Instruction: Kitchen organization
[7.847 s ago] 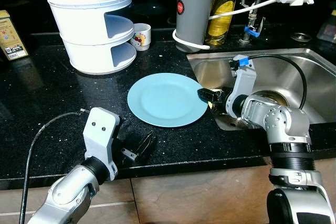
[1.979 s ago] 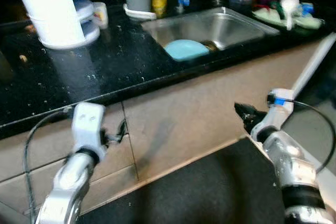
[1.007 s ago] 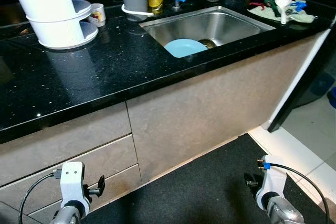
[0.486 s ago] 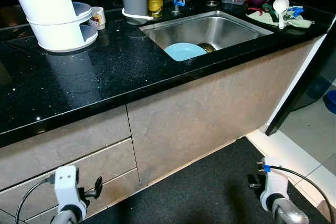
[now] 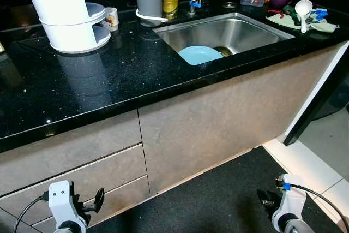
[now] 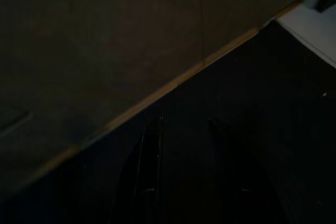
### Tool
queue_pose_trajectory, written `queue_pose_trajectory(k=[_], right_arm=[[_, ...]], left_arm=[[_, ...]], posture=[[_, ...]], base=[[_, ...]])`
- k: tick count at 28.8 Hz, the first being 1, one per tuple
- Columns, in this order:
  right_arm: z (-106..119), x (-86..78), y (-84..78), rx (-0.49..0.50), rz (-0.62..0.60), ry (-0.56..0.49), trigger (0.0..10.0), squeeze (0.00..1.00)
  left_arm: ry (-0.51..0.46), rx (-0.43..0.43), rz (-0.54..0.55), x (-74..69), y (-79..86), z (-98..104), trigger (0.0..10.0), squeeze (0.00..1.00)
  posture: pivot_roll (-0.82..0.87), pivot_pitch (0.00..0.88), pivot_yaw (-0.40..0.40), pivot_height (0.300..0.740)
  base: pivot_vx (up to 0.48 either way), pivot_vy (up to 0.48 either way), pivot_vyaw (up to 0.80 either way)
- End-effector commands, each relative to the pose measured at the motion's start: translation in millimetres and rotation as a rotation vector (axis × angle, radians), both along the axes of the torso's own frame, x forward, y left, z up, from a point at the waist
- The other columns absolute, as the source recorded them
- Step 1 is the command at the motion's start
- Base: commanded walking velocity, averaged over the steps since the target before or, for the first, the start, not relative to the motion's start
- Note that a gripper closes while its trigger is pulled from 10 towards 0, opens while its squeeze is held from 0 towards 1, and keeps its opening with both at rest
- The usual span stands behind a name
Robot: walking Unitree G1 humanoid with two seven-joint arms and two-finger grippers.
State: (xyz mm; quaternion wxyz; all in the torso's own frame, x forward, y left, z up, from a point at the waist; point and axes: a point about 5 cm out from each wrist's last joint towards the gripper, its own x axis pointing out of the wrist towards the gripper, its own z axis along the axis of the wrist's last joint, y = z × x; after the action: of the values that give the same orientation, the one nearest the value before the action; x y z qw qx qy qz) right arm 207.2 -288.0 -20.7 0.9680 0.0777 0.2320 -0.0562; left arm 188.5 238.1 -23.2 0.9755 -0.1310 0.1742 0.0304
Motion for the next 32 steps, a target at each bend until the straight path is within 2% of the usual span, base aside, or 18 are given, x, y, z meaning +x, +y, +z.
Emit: queue_pose_trajectory(k=[1,12,17,32], right_arm=[[2,3.2,-0.2,0.010,0.004,-0.011,10.0,0.00],[0,3.5,6.2,0.017,0.017,-0.018,10.0,0.00],[0,4.4,9.4,0.021,0.012,-0.021,10.0,0.00],[-1,0.4,4.3,0.028,-0.004,-0.009,10.0,0.00]], left_arm=[[0.002,0.009,-0.003,-1.5,4.4,1,10.0,0.00],[-0.003,0.012,0.010,0.4,11.2,2,10.0,0.00],[-0.004,0.014,0.024,0.9,16.5,2,10.0,0.00],[-0.008,0.016,0.035,-2.3,15.0,1,10.0,0.00]], posture=[[0.04,0.000,0.039,0.740],[0.02,0.000,0.073,0.740],[0.06,0.000,0.050,0.740],[0.08,0.000,0.036,0.740]], base=[[0.000,0.000,0.00],[0.000,0.000,0.00],[0.000,0.000,0.00],[0.000,0.000,0.00]])
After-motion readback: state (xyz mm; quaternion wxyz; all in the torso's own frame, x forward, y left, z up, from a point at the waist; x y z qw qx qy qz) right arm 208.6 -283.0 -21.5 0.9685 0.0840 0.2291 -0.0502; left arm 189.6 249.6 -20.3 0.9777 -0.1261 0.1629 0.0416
